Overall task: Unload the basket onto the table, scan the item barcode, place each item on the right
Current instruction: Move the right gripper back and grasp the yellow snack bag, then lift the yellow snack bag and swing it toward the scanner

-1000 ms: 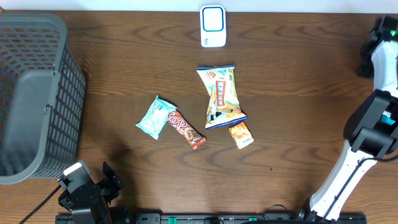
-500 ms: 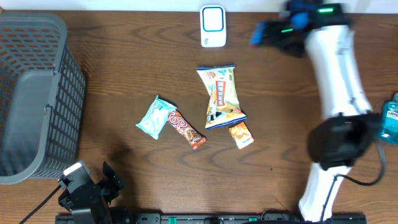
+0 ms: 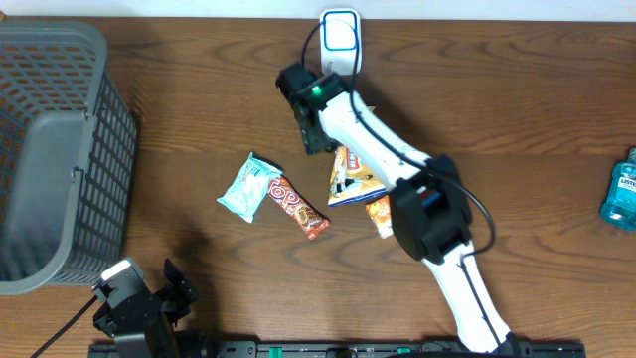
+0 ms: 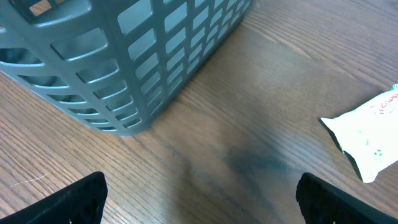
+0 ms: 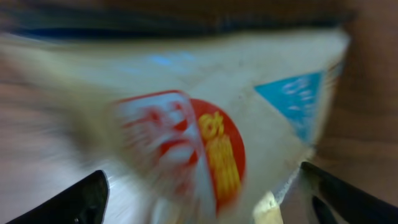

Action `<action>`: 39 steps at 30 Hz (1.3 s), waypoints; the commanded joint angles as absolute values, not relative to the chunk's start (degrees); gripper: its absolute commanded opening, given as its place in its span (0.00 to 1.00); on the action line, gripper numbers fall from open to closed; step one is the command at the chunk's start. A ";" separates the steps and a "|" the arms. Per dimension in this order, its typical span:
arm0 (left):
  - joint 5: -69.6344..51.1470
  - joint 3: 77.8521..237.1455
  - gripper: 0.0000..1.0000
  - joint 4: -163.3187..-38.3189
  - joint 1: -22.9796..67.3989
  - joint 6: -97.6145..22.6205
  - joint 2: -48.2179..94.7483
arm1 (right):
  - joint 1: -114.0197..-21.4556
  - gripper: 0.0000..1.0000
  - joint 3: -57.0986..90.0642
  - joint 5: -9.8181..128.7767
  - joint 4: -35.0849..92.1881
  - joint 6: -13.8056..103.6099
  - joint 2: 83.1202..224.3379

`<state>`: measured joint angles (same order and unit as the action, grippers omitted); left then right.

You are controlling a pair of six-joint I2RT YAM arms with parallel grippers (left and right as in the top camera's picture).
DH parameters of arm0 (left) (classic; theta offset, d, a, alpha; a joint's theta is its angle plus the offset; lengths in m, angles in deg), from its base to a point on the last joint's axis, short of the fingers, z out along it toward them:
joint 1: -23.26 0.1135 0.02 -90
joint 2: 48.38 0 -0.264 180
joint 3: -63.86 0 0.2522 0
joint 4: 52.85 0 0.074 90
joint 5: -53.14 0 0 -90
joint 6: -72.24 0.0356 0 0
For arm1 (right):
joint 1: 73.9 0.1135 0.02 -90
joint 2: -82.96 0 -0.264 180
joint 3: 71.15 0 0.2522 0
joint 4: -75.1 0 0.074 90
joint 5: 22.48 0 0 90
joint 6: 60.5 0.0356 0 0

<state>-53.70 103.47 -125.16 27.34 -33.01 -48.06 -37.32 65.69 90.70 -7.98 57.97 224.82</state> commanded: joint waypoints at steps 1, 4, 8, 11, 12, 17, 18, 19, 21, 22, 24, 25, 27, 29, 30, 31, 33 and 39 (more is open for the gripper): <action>-54.23 104.06 0.97 -125.16 27.42 -33.53 -48.15 | -36.78 0.76 65.43 97.19 -10.76 63.44 228.10; -54.23 104.06 0.97 -125.16 27.42 -33.53 -48.15 | -36.78 0.54 65.43 97.41 -13.47 63.52 230.87; -54.23 104.06 0.97 -125.16 27.42 -33.53 -48.15 | -36.73 0.13 65.43 97.48 -16.48 63.33 233.21; -54.23 104.06 0.97 -125.16 27.42 -33.53 -48.15 | -36.69 0.01 66.48 92.49 -17.05 61.64 232.16; -54.23 104.06 0.97 -125.16 27.42 -33.53 -48.15 | -36.89 0.01 67.75 88.80 -17.23 59.42 231.27; -54.23 104.06 0.97 -125.16 27.42 -33.53 -48.15 | -40.45 0.01 75.70 62.35 -18.91 43.11 224.18; -54.23 104.06 0.97 -125.16 27.42 -33.53 -48.15 | -41.65 0.01 76.84 54.00 -19.48 37.89 222.37; -54.23 104.06 0.97 -125.16 27.42 -33.53 -48.15 | -42.90 0.01 77.54 46.33 -20.33 33.23 220.49; -54.23 104.06 0.97 -125.18 27.42 -33.53 -48.15 | -45.48 0.01 77.67 34.46 -22.06 26.21 217.30; -54.23 104.06 0.97 -125.16 27.42 -33.53 -48.15 | -46.57 0.01 77.67 30.73 -23.13 23.83 216.23; -54.23 104.06 0.97 -125.16 27.42 -33.53 -48.15 | -48.73 0.01 77.67 23.51 -26.08 19.24 214.87; -54.23 104.06 0.97 -125.18 27.42 -33.53 -48.15 | -49.59 0.01 77.67 18.64 -28.03 16.51 214.79; -54.23 104.06 0.97 -125.18 27.42 -33.53 -48.15 | -50.66 0.01 77.41 8.67 -32.59 10.32 214.90; -54.23 104.06 0.97 -125.16 27.42 -33.53 -48.15 | -51.20 0.01 76.36 1.24 -36.00 8.60 214.98; -54.23 104.06 0.97 -125.18 27.42 -33.53 -48.15 | -51.27 0.01 75.51 -0.90 -36.00 10.67 214.96; -54.23 104.06 0.97 -125.16 27.42 -33.53 -48.15 | -51.16 0.01 74.57 -3.63 -35.98 14.65 214.85; -54.23 104.06 0.98 -125.16 27.42 -33.53 -48.15 | -50.81 0.01 73.65 -6.52 -35.98 17.38 214.85; -54.23 104.06 0.97 -125.16 27.42 -33.53 -48.15 | -49.15 0.01 72.99 -18.58 -35.96 18.52 214.85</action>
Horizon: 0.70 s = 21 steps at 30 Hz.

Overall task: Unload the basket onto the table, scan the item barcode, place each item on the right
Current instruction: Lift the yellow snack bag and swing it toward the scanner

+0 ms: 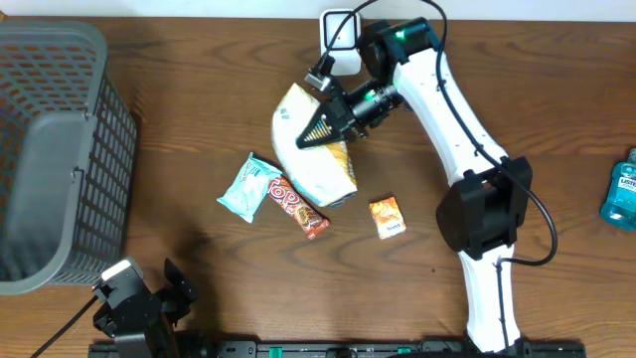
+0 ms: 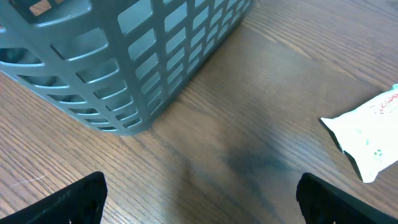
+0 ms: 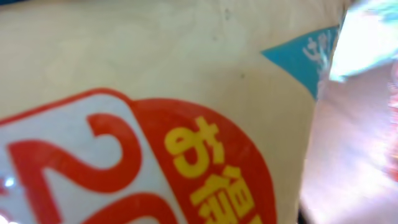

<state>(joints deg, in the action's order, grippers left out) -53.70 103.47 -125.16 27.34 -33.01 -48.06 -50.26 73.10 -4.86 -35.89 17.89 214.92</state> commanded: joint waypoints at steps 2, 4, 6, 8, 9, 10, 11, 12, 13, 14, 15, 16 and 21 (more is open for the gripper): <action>-54.23 104.06 0.97 -125.16 27.42 -33.53 -48.15 | -48.91 0.01 72.99 -17.97 -35.98 12.97 214.85; -54.23 104.06 0.97 -125.16 27.42 -33.53 -48.15 | -48.75 0.01 72.99 -15.19 -35.98 7.46 214.85; -54.23 104.06 0.97 -125.18 27.42 -33.53 -48.15 | -48.30 0.01 72.99 -11.83 -35.98 -0.12 214.85; -54.23 104.06 0.97 -125.16 27.42 -33.53 -48.15 | -46.98 0.01 72.97 -8.44 -35.98 -6.81 214.85; -54.23 104.06 0.97 -125.16 27.42 -33.53 -48.15 | -46.37 0.01 72.97 -7.35 -35.98 -8.91 214.85; -54.23 104.06 0.97 -125.16 27.42 -33.53 -48.15 | -45.15 0.01 72.91 -6.98 -35.98 -11.03 214.85; -54.23 104.06 0.97 -125.18 27.42 -33.53 -48.15 | -44.36 0.01 72.88 -7.17 -35.98 -11.49 214.85; -54.23 104.06 0.97 -125.16 27.42 -33.53 -48.15 | -43.66 0.01 72.88 -7.46 -35.98 -12.01 214.85; -54.23 104.06 0.97 -125.16 27.42 -33.53 -48.15 | -42.81 0.01 72.88 -7.44 -35.98 -12.60 214.85; -54.23 104.06 0.97 -125.16 27.42 -33.53 -48.15 | -41.96 0.01 72.88 -7.37 -35.98 -12.84 214.85; -54.23 104.06 0.97 -125.16 27.42 -33.53 -48.15 | -41.30 0.01 72.88 -7.33 -35.98 -12.84 214.85; -54.23 104.06 0.97 -125.16 27.42 -33.53 -48.15 | -40.69 0.01 72.88 -7.13 -35.98 -12.80 214.85; -54.23 104.06 0.97 -125.16 27.42 -33.53 -48.15 | -39.14 0.01 72.82 -4.33 -36.00 -10.96 214.85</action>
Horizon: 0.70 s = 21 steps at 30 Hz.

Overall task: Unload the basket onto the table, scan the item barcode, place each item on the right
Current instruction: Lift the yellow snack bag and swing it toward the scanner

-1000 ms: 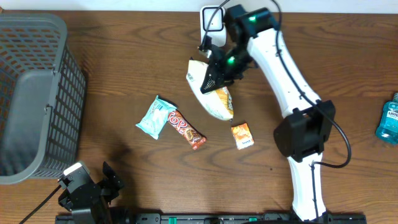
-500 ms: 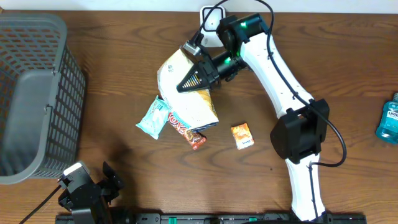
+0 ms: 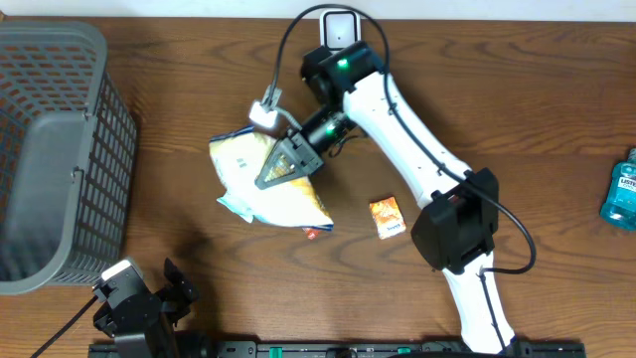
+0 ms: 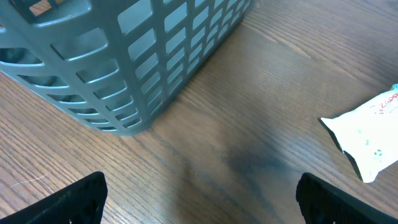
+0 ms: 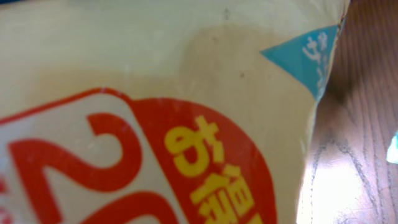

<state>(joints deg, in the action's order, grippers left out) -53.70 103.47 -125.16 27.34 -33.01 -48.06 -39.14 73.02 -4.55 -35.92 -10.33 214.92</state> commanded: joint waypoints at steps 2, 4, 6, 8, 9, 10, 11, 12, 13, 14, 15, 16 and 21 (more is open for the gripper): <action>-54.23 104.06 0.97 -125.16 27.42 -33.53 -48.15 | -39.16 0.01 71.75 -3.41 -36.00 -10.59 214.79; -54.23 104.06 0.97 -125.16 27.42 -33.53 -48.15 | -39.75 0.01 68.97 -3.48 -36.00 -10.94 214.52; -54.23 104.06 0.97 -125.16 27.42 -33.53 -48.15 | -40.47 0.01 65.45 -3.55 -36.00 -12.19 214.41; -54.23 104.06 0.97 -125.16 27.42 -33.53 -48.15 | -41.28 0.01 60.93 -4.88 -36.00 -12.67 214.17; -54.23 104.06 0.97 -125.16 27.42 -33.53 -48.15 | -42.11 0.01 56.01 -7.04 -36.00 -14.31 213.37; -54.23 104.06 0.97 -125.16 27.42 -33.53 -48.15 | -42.61 0.01 52.86 -8.05 -36.02 -15.71 212.25; -54.23 104.06 0.97 -125.18 27.42 -33.53 -48.15 | -43.05 0.01 50.50 -8.35 -36.18 -16.97 211.18; -54.23 104.06 0.97 -125.16 27.42 -33.53 -48.15 | -43.62 0.01 47.49 -8.51 -36.18 -18.57 209.45; -54.23 104.06 0.97 -125.18 27.42 -33.53 -48.15 | -44.10 0.01 45.02 -8.53 -36.18 -19.90 207.70; -54.23 104.06 0.98 -125.16 27.42 -33.53 -48.15 | -44.65 0.01 42.50 -8.53 -36.18 -21.41 205.80; -54.23 104.06 0.97 -125.16 27.42 -33.53 -48.15 | -45.28 0.01 39.53 -8.51 -36.20 -23.44 203.22; -54.23 104.06 0.97 -125.16 27.42 -33.53 -48.15 | -45.91 0.01 36.69 -8.51 -36.20 -25.19 200.67; -54.23 104.06 0.97 -125.16 27.42 -33.53 -48.15 | -49.13 0.01 23.55 -10.06 -36.18 -35.36 186.07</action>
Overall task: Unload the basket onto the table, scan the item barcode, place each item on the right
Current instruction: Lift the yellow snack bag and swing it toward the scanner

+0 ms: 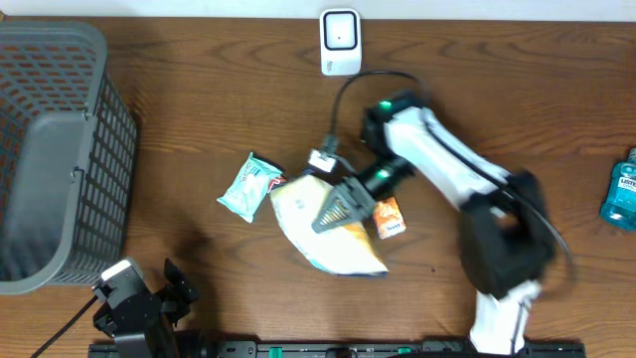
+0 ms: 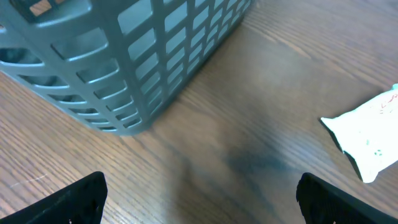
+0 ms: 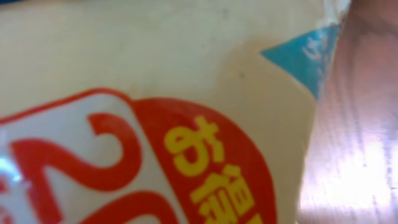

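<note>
My right gripper (image 1: 334, 210) is shut on a large cream snack bag (image 1: 323, 237) with a red and yellow label, held over the middle of the table. In the right wrist view the bag (image 3: 155, 112) fills the frame and hides the fingers. The white barcode scanner (image 1: 340, 40) stands at the table's far edge, well beyond the bag. My left gripper (image 2: 199, 205) is open over bare wood at the front left, nothing between its fingers.
A grey basket (image 1: 55, 149) takes up the left side, also close in the left wrist view (image 2: 124, 56). A mint packet (image 1: 248, 186) lies left of the bag, a small orange packet (image 1: 388, 217) right of it. A blue bottle (image 1: 620, 189) stands at the right edge.
The right gripper, still holding the bag, has moved from over the mint packet at centre-left to the right and nearer the front edge. The mint packet shows again. The left arm is unchanged.
First the right gripper was down at the snack bag lying among the packets below the scanner. Then it held the bag up just in front of the scanner, then out to the left over the mint packet, and now at the middle front. The left arm never moved.
</note>
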Action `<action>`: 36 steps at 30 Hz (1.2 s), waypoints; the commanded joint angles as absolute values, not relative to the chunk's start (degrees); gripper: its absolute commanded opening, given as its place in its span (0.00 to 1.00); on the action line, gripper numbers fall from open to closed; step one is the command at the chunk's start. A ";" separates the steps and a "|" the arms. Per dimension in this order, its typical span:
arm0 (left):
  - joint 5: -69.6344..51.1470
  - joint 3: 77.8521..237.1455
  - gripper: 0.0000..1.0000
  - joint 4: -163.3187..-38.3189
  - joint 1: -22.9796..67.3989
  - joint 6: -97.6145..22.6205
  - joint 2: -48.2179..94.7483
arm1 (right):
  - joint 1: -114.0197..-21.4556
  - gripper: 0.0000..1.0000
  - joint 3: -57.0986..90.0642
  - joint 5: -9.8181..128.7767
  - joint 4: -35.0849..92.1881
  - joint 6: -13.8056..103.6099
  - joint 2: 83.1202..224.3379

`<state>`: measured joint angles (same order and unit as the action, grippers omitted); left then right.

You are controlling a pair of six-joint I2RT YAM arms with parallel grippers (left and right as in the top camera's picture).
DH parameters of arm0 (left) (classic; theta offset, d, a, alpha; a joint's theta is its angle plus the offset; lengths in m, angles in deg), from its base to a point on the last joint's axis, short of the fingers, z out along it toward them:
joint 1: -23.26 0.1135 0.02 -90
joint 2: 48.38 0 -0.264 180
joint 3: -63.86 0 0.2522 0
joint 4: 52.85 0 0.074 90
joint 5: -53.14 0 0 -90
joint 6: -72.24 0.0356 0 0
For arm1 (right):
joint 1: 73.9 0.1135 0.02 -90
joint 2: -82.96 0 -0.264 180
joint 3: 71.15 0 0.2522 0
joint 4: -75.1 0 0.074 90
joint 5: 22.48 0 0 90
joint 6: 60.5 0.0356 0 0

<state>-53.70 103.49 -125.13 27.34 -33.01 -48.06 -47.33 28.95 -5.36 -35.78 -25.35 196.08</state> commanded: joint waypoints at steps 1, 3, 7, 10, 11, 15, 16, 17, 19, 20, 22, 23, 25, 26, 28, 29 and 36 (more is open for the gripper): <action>-54.23 104.06 0.97 -125.18 27.42 -33.53 -48.15 | -49.61 0.01 21.89 -10.50 -36.18 -36.84 183.82; -54.23 104.06 0.97 -125.18 27.42 -33.53 -48.15 | -50.79 0.01 18.29 -10.89 -36.18 -37.91 178.39; -54.23 104.06 0.97 -125.16 27.42 -33.53 -48.15 | -52.12 0.01 16.65 -11.52 -36.18 -37.85 173.94; -54.23 104.06 0.97 -125.16 27.42 -33.53 -48.15 | -52.16 0.01 16.65 -11.52 -36.18 -37.17 173.13; -54.23 104.06 0.97 -125.16 27.42 -33.53 -48.15 | -52.19 0.01 16.65 -11.52 -36.18 -37.13 173.11; -54.23 104.06 0.97 -125.18 27.42 -33.53 -48.15 | -52.16 0.01 16.62 -9.88 -35.94 -37.21 173.24; -54.23 104.06 0.97 -125.16 27.42 -33.53 -48.15 | -52.16 0.02 16.62 -8.42 -35.41 -37.21 173.24; -54.23 104.06 0.97 -125.16 27.42 -33.53 -48.15 | -52.16 0.02 16.62 -7.41 -34.56 -37.21 173.24; -54.23 104.06 0.97 -125.16 27.42 -33.53 -48.15 | -52.10 0.02 16.62 -6.23 -31.74 -37.15 173.24; -54.23 104.06 0.97 -125.16 27.42 -33.53 -48.15 | -52.12 0.01 16.62 -6.10 -29.29 -36.27 173.24; -54.23 104.06 0.97 -125.16 27.42 -33.53 -48.15 | -52.23 0.02 16.62 -5.91 -22.56 -30.77 173.24; -54.23 104.06 0.97 -125.16 27.42 -33.53 -48.15 | -52.43 0.02 16.65 -4.97 -17.16 -24.84 173.24; -54.23 104.06 0.97 -125.16 27.42 -33.53 -48.15 | -52.49 0.02 16.65 1.20 -5.27 -9.35 173.24; -54.23 104.06 0.97 -125.16 27.42 -33.53 -48.15 | -52.45 0.02 16.65 8.94 1.96 2.63 173.24; -54.23 104.06 0.97 -125.16 27.42 -33.53 -48.15 | -51.64 0.01 16.69 27.73 10.99 22.70 173.24; -54.23 104.06 0.97 -125.16 27.42 -33.53 -48.15 | -50.94 0.01 16.89 36.63 13.33 28.07 173.24; -54.23 104.06 0.97 -125.16 27.42 -33.53 -48.15 | -48.71 0.01 19.47 58.18 15.36 30.26 173.24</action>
